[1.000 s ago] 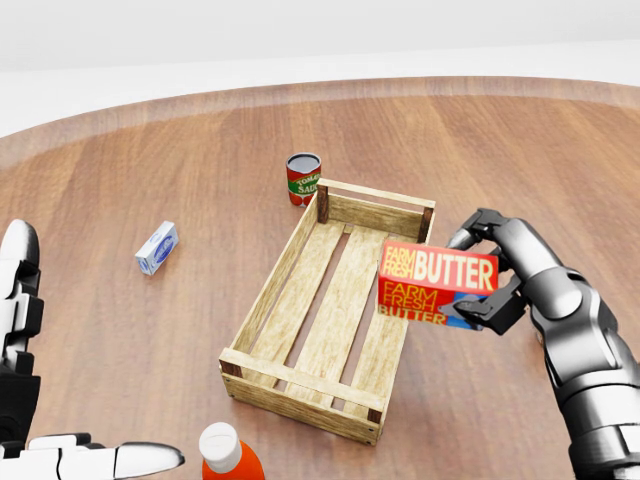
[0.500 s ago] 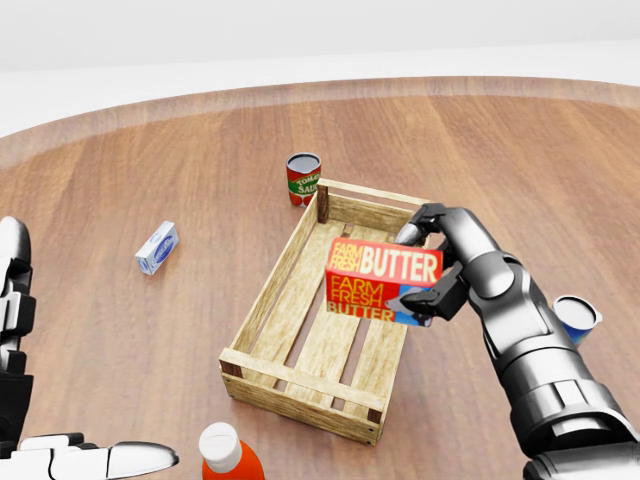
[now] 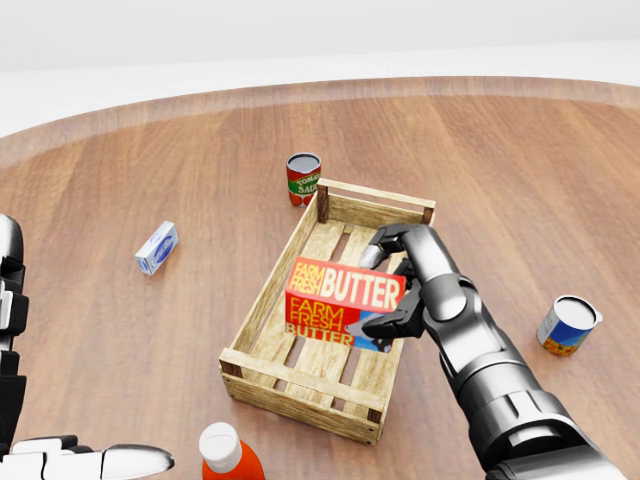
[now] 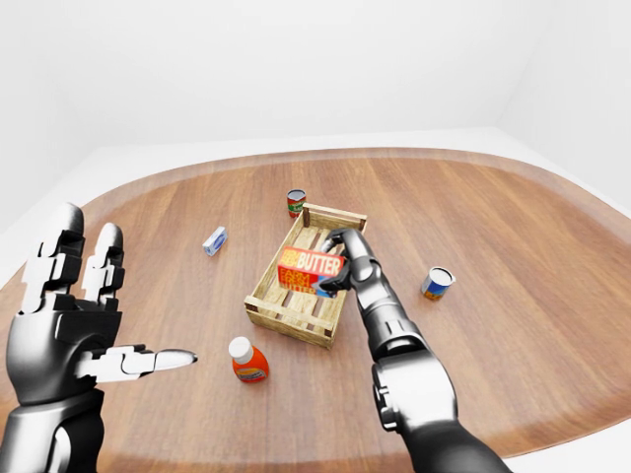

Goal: Pick up the butter and put it in the tray.

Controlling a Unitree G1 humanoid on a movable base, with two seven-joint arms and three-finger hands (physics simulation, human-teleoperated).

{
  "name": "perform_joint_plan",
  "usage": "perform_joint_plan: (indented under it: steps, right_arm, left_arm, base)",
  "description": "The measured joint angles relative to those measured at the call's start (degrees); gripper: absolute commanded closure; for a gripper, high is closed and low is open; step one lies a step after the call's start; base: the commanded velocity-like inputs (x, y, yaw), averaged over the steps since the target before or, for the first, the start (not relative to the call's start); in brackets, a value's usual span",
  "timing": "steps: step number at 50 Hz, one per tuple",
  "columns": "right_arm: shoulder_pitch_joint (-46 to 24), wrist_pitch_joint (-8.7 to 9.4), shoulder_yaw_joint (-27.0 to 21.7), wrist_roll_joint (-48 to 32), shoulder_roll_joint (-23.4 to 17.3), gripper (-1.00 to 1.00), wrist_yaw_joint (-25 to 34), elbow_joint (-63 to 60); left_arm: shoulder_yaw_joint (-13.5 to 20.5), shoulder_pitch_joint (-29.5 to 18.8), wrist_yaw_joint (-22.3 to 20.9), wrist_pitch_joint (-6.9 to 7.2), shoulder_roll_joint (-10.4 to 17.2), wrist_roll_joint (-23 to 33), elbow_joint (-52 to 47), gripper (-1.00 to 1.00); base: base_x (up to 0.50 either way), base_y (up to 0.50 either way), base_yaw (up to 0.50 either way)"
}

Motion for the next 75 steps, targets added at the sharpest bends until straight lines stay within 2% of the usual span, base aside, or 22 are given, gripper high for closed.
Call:
perform_joint_plan:
  steps: [19,28,60,61,62,63,75]
  right_arm:
    - [0.0,-3.93,-0.44,0.61,1.33,1.0,-5.17,1.01]
    - [0.62,-5.03,-0.27,-0.31,2.02,1.0,-7.37,1.55]
    - [2.48,-4.19,-0.97,-3.54,3.08,1.0,-10.3,2.84]
    - [2.5,-4.17,-1.0,-3.54,3.07,0.52,-10.31,2.84]
    - [2.5,-4.15,-1.13,-3.57,3.02,-0.46,-10.36,2.81]
    - [2.48,-4.14,-1.26,-3.43,3.02,-1.0,-10.42,2.74]
    - [2.06,-4.25,-2.37,-2.58,2.94,-1.0,-10.83,1.86]
  left_arm:
    - [0.08,0.2,-0.26,0.0,-0.1,-0.05,-0.33,-1.0]
    - [0.07,0.24,-0.32,0.0,-0.12,-0.05,-0.41,-1.0]
    - [0.7,0.28,-0.68,0.0,-0.21,-0.41,-0.9,-1.0]
    - [0.69,0.28,-0.68,0.0,-0.21,-0.4,-0.89,-1.0]
    - [0.69,0.27,-0.68,0.0,-0.21,-0.39,-0.87,-1.0]
    - [0.68,0.27,-0.68,0.0,-0.21,-0.38,-0.86,-1.0]
    - [0.62,0.4,-0.7,0.0,-0.24,-0.33,-0.89,-1.0]
  base:
    - [0.0,0.0,0.0]
    - [0.0,0.0,0.0]
    - [0.0,0.0,0.0]
    - [0.0,0.0,0.0]
    - [0.0,0.0,0.0]
    - [0.0,0.0,0.0]
    - [0.0,0.0,0.0]
